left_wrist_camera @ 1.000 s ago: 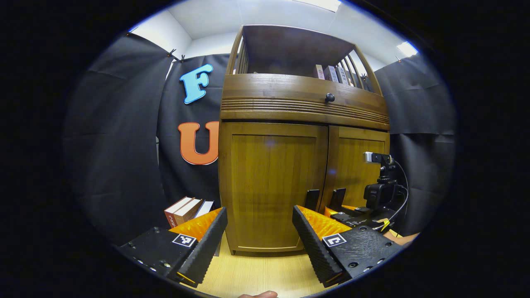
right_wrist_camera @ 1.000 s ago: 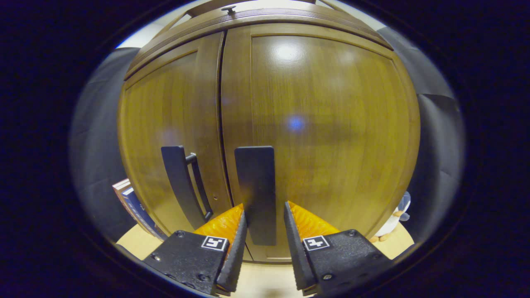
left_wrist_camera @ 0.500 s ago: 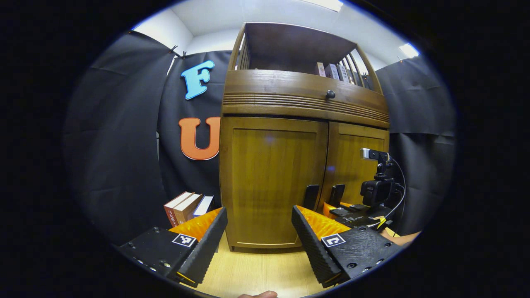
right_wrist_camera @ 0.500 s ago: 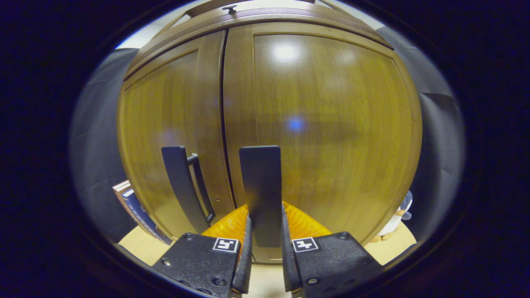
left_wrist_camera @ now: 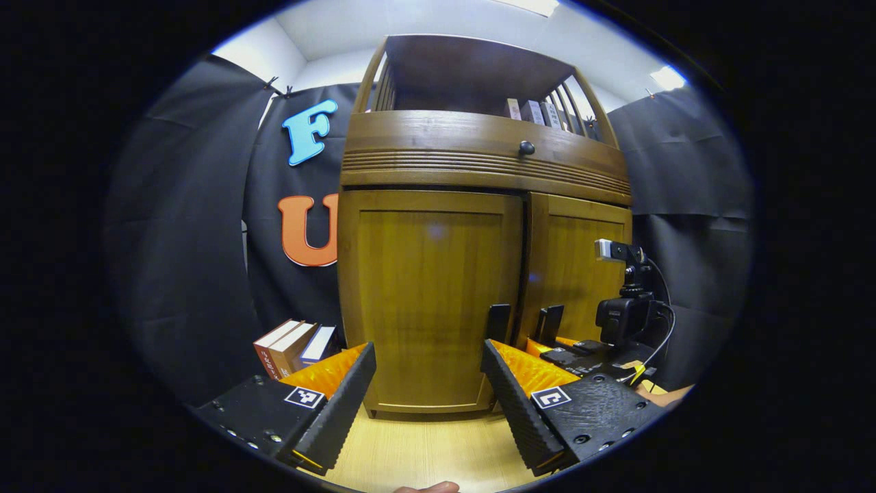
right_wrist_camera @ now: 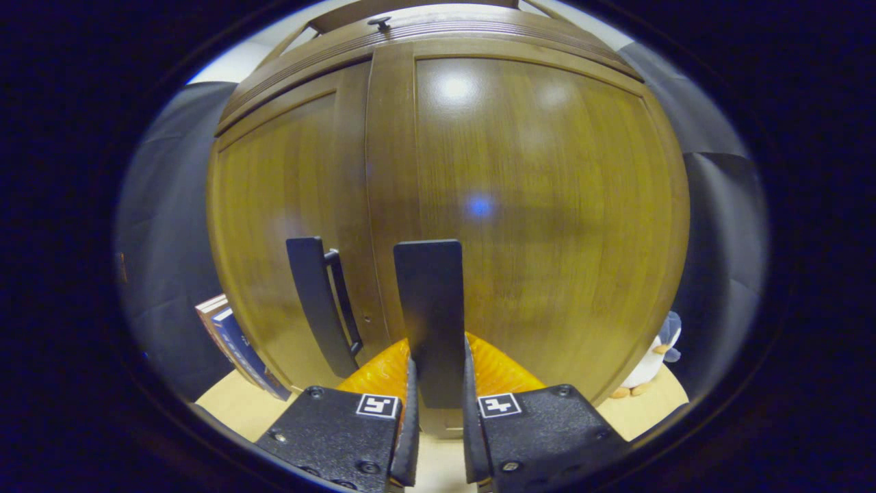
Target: Open the right door of the double-door shoe cabinet with the right hand, and open the left door with the left hand.
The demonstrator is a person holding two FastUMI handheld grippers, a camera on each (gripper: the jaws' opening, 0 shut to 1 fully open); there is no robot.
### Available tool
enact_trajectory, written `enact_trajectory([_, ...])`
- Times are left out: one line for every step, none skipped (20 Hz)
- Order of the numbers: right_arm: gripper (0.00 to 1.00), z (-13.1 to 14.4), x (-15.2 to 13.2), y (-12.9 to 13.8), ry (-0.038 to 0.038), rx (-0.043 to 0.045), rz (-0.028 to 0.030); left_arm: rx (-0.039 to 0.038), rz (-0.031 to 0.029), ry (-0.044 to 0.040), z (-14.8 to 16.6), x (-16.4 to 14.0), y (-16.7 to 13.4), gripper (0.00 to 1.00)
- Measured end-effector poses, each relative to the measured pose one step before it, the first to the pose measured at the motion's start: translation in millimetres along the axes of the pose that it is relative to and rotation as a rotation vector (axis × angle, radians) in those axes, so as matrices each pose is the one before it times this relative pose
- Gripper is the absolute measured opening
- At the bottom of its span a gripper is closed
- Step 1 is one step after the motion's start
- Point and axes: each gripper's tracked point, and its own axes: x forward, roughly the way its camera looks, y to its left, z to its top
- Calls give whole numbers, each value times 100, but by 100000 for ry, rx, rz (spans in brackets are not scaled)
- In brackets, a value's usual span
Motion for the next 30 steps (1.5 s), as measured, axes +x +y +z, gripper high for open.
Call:
enact_trajectory([29, -141, -437, 31, -284, -59, 596, 90, -688, 82, -110, 178, -324, 94])
enact_trajectory([29, -6, -576, -49, -63, -220, 712, 163, -405, 13, 13, -5, -268, 94])
enact_trajectory([29, -187, -478, -57, 45, -30, 737, 209, -231, -23, -14, -84, -225, 94])
enact_trajectory([29, -66, -484, -61, -24, -2, 756, 316, -293, 59, 29, -5, -244, 94])
enact_trajectory([29, -167, -556, -121, -14, -32, 723, 397, 3, 41, -83, -80, -156, 94])
enact_trajectory([29, -161, -626, -101, 13, -153, 709, 385, 82, -94, 12, 22, -99, 94])
enact_trajectory([29, -245, -680, -126, -36, -326, 580, 253, 101, -23, 30, -74, -119, 94])
enact_trajectory([29, -143, -631, -194, -48, -390, 558, 101, 182, -211, 5, -105, -66, 94])
enact_trajectory([29, -152, -811, -76, -19, -279, 481, 49, 73, -133, -12, -184, -181, 94])
enact_trajectory([29, -118, -703, -61, -54, -124, 555, 22, 208, -133, 15, -139, -105, 94])
enact_trajectory([29, -183, -783, -172, -10, 100, 476, 185, 148, -66, -34, -125, -60, 94])
enact_trajectory([30, -153, -606, -182, 11, 92, 381, 292, 410, 52, 19, -123, -100, 94])
enact_trajectory([29, -98, -210, -162, -39, 79, 195, 247, 452, -238, 48, -160, -130, 94])
enact_trajectory([29, -96, -732, -330, -33, 108, 208, 34, 258, -400, 92, -120, -119, 94])
enact_trajectory([29, -157, -1035, -387, -38, -27, 194, -45, 127, -506, 77, -52, -295, 94])
enact_trajectory([29, -109, -717, -324, 38, -370, 277, -17, 65, -261, 24, -25, -232, 94])
enact_trajectory([30, -207, -641, -241, -56, -455, 237, 49, 86, -92, -107, -97, -224, 94])
enact_trajectory([30, -80, -684, -234, -65, -344, 167, 139, 238, -12, -13, -20, -323, 94])
enact_trajectory([29, -197, -601, -319, -68, -224, 139, 175, -72, 112, 10, -67, -313, 94])
enact_trajectory([29, -97, -545, -346, -4, -55, 55, 240, -260, 62, -4, -17, -370, 94])
enact_trajectory([29, -109, -607, -398, -237, 202, 22, 248, -398, 74, -29, -5, -450, 94])
enact_trajectory([29, -36, -566, -327, -492, 211, -84, 223, -563, 210, -50, 34, -474, 94])
enact_trajectory([29, -114, -506, -427, -411, -152, -261, 150, -610, 241, -147, 54, -431, 94])
enact_trajectory([29, 67, -531, -558, -310, -466, -555, 90, -747, 321, -85, 62, -548, 94])
enact_trajectory([29, -65, -491, -318, -167, -496, -809, 65, -715, 275, -39, 85, -486, 94])
enact_trajectory([29, -82, -420, -366, -120, -492, -869, 125, -576, 114, -43, 174, -461, 94])
enact_trajectory([29, -204, -551, -337, -36, -323, -880, 111, -147, -317, 70, 117, -314, 94])
enact_trajectory([29, -135, -542, -380, -86, -217, -830, 2, -625, -639, 169, 117, -355, 94])
enact_trajectory([29, -204, -423, -467, 57, -144, -886, -468, -904, 260, -65, -36, -544, 94])
enact_trajectory([29, -148, -383, -483, 71, -351, -613, -256, -599, 128, -45, 152, -340, 94])
